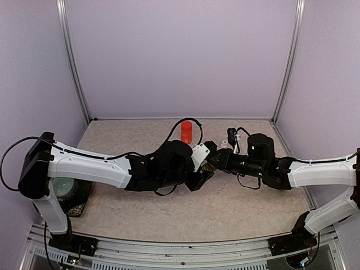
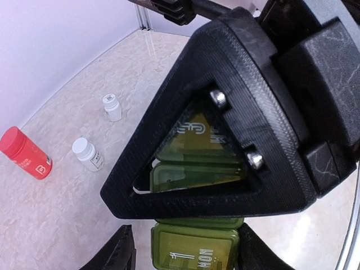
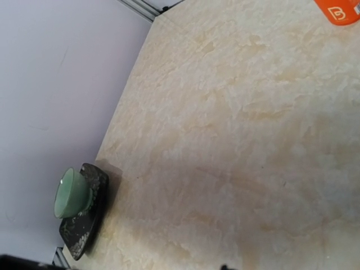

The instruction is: Sort the pills into containers

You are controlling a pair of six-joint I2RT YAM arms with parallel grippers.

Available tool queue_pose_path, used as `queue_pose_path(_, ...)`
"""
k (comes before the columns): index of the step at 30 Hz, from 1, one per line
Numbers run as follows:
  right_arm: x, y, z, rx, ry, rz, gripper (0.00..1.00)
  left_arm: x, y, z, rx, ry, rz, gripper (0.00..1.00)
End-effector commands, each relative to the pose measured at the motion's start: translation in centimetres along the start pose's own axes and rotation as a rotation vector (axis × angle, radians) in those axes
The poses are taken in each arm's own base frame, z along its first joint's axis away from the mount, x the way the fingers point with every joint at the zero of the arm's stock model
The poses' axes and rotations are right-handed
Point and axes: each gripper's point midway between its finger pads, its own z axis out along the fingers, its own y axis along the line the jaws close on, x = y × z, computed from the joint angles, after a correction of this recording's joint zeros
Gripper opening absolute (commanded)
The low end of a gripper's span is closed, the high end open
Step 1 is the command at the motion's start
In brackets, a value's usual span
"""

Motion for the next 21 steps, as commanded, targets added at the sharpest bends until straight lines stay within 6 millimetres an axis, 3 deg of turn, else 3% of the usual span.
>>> queue_pose_path(1,2.2,-7.6,-0.8,0.271,0.059,0.0,0.16,-5.1,3.0,-3.5,-0.114,-0.137,-0.055,0.57)
queue_pose_path(11,1.5,-8.5,-1.1,0.297,0.034,0.026,0.15,-4.8,2.2,-3.8,-0.123,-0.134,-0.059,0.59)
queue_pose_path(16,0.9,-7.6,-1.7,0.257,0.001,0.059,0.15,-3.3,2.7,-3.9,-0.177,-0.135,-0.091,0.82)
queue_pose_path(19,-0.4,-5.9,-2.4,0.189,-0.059,0.072,0.15,-2.2,2.8,-3.9,-0.166,-0.147,-0.159,0.97)
queue_pose_path(21,-1.0,-5.0,-3.0,0.137,-0.098,0.082,0.15,-1.7,2.7,-4.0,-0.108,-0.174,-0.242,0.99)
